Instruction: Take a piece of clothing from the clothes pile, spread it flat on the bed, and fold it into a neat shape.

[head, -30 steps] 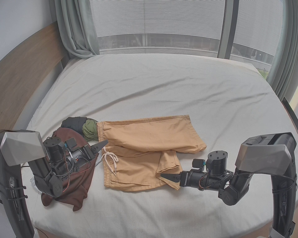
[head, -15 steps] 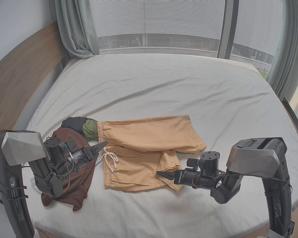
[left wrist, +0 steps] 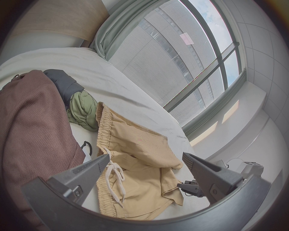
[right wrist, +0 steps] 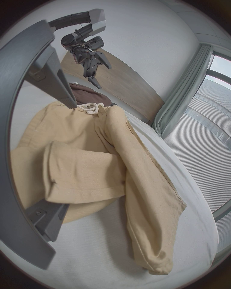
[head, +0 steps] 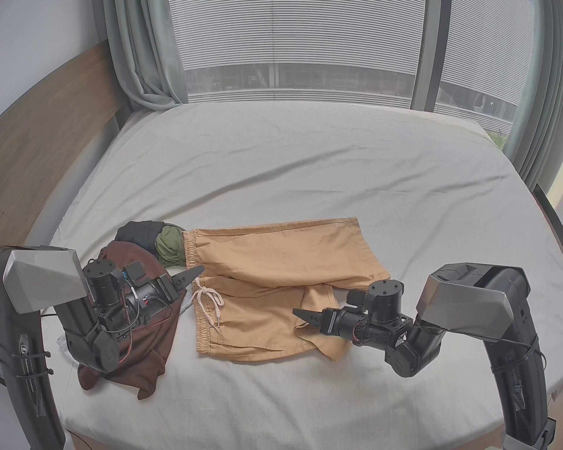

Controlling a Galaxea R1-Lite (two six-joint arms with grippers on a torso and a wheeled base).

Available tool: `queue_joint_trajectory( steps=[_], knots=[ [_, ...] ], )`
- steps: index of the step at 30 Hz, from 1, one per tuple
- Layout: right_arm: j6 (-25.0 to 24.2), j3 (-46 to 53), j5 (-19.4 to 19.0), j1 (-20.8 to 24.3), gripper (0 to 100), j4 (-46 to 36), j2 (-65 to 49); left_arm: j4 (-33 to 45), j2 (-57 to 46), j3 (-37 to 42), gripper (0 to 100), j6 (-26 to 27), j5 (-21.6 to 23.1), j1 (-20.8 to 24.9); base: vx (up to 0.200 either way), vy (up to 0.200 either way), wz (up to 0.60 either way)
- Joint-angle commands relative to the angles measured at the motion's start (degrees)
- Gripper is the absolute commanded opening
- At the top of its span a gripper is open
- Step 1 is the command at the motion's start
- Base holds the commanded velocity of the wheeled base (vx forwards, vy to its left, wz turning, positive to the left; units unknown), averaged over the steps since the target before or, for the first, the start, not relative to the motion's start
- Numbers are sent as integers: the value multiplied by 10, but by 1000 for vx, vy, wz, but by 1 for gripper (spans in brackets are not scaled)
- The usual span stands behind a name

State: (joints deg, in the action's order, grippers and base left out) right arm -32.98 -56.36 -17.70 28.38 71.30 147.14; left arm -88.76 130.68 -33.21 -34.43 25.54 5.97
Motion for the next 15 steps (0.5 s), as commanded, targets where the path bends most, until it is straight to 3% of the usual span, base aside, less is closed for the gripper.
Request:
queue_joint_trajectory(
  steps=[1, 12, 15],
  knots=[
    [0, -24, 9, -1, 0, -1, 18, -1, 1, -1, 100, 0, 0, 0, 0, 0, 0],
    [1, -19, 13, -7, 0, 4, 20, 0, 2, -1, 100, -1, 1, 1, 0, 0, 0],
    [18, 17, 18, -39, 0, 12, 10, 0, 3, -2, 100, -1, 1, 1, 0, 0, 0]
  ],
)
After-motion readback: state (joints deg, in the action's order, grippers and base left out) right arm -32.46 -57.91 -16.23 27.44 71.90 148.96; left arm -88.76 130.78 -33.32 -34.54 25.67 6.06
